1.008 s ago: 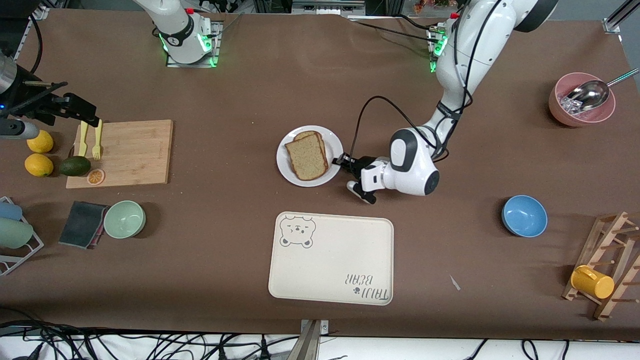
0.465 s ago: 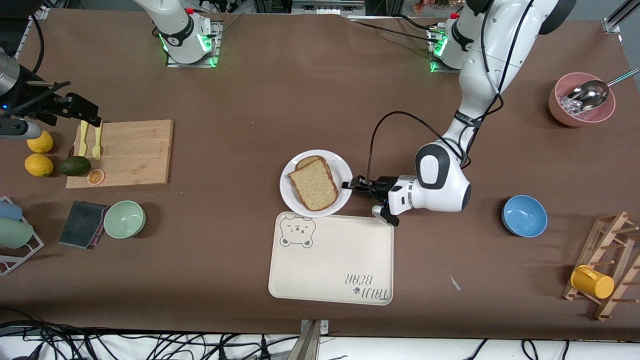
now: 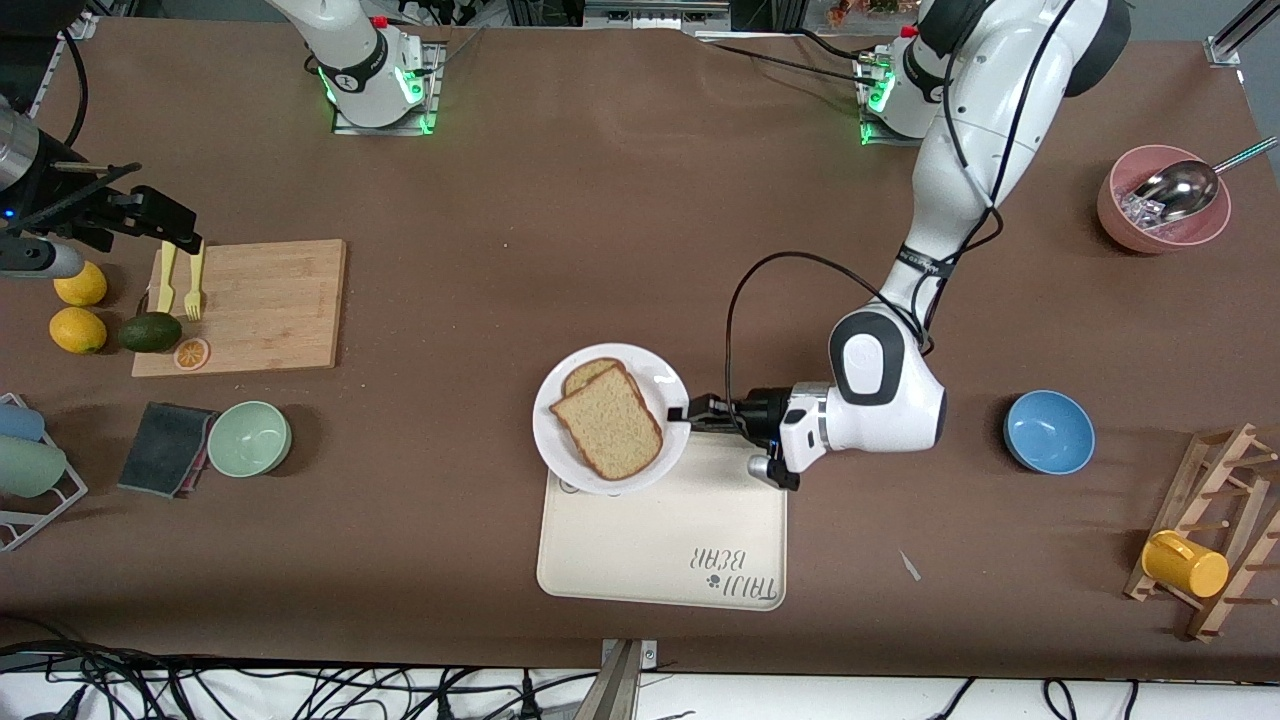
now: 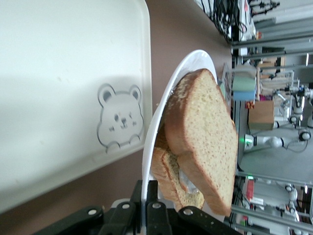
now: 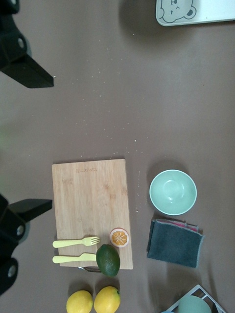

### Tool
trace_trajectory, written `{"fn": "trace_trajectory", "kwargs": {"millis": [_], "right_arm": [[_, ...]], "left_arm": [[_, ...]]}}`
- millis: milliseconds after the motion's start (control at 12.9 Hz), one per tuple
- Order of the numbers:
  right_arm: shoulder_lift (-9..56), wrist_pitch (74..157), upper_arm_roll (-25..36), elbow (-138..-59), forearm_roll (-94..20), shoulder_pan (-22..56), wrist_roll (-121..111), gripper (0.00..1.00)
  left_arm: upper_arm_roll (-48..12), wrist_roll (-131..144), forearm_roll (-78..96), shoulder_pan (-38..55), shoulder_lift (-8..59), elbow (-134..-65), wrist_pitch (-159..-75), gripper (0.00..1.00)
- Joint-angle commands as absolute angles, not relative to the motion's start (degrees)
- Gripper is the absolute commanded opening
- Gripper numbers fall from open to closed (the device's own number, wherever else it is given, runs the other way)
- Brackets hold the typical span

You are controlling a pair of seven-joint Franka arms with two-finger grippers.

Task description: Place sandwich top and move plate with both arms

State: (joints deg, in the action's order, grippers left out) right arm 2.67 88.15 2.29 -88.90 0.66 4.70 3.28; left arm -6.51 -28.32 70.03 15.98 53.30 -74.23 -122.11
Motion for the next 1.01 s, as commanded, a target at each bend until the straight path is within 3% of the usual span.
{"fn": "trace_trajectory", "kwargs": {"millis": [0,233,543,930], "right_arm": [[3.08,87.8,2.29,-87.63,1.32,4.75,2.46,1.0],[3.08,87.89,2.37,-87.63,1.32,4.75,2.46,1.0],[3.08,87.89,2.37,-87.63,1.32,4.75,2.46,1.0],[3.08,87.89,2.37,-87.63,1.93,4.75,2.46,1.0]], "left_arm": [[-6.59,-27.16,73.55,16.08,58.97,-66.72,-126.36,0.0],[-6.42,-28.04,81.12,16.0,60.11,-66.62,-127.44,0.0],[-4.31,-28.92,81.12,16.08,63.45,-63.46,-127.53,0.0],[-4.22,-32.6,80.86,16.0,64.16,-64.6,-127.53,0.0]]}}
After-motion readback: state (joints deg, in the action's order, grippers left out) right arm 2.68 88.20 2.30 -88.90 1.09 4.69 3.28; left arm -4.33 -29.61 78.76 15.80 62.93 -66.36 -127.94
